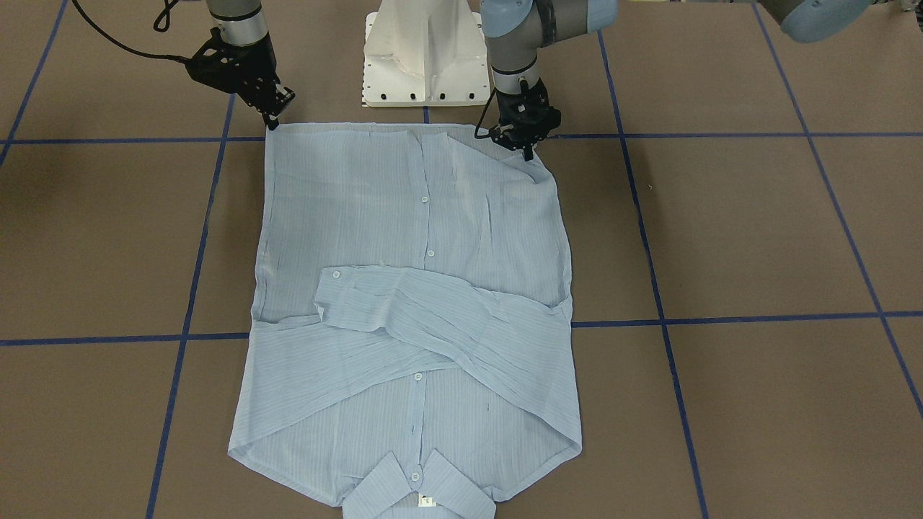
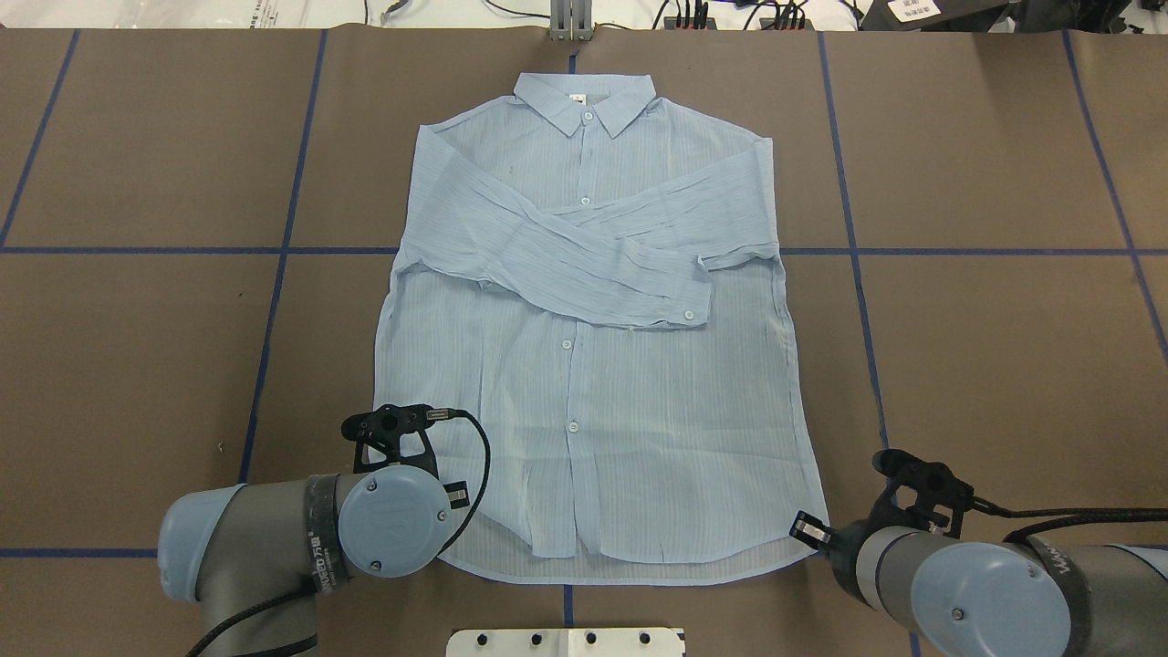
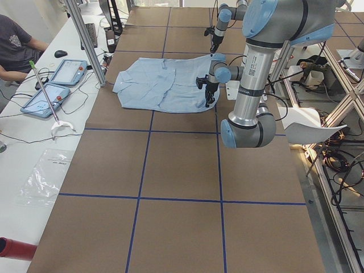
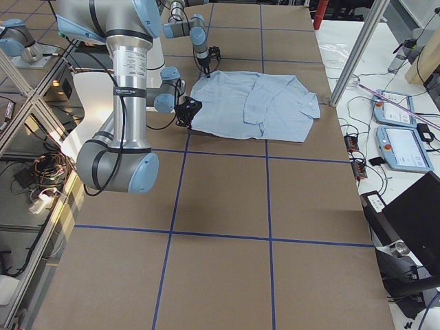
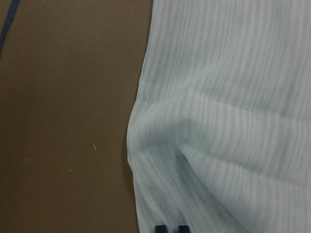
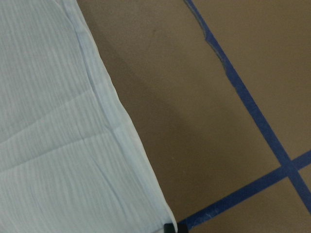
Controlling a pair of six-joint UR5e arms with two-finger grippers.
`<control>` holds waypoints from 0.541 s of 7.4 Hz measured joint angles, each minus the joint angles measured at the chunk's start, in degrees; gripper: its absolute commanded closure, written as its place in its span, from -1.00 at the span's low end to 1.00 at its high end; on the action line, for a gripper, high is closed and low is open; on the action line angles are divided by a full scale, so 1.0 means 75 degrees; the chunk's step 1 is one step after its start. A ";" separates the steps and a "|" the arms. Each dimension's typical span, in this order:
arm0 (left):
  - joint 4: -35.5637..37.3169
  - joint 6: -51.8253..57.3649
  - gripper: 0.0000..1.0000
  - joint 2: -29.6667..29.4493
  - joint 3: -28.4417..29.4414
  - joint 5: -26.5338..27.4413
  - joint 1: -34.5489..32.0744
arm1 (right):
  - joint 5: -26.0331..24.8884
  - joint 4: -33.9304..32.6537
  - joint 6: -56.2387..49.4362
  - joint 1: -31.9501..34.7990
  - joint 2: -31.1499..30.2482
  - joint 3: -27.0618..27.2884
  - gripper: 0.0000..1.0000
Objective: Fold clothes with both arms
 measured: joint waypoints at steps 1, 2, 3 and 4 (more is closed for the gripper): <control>0.0001 -0.0024 1.00 0.0005 -0.0023 0.0007 -0.0011 | 0.0000 0.0000 -0.0003 0.0004 -0.0006 0.0002 1.00; 0.0007 -0.0021 1.00 0.0008 -0.0095 0.0011 -0.0040 | 0.0002 0.0000 -0.0007 0.0012 -0.0013 0.0002 1.00; 0.0019 0.0002 1.00 0.0044 -0.0237 0.0013 -0.0082 | 0.0007 0.0000 -0.0010 0.0021 -0.0044 0.0010 1.00; 0.0026 0.0027 1.00 0.0148 -0.0438 0.0013 -0.0112 | 0.0010 0.0003 -0.0014 0.0026 -0.0111 0.0032 1.00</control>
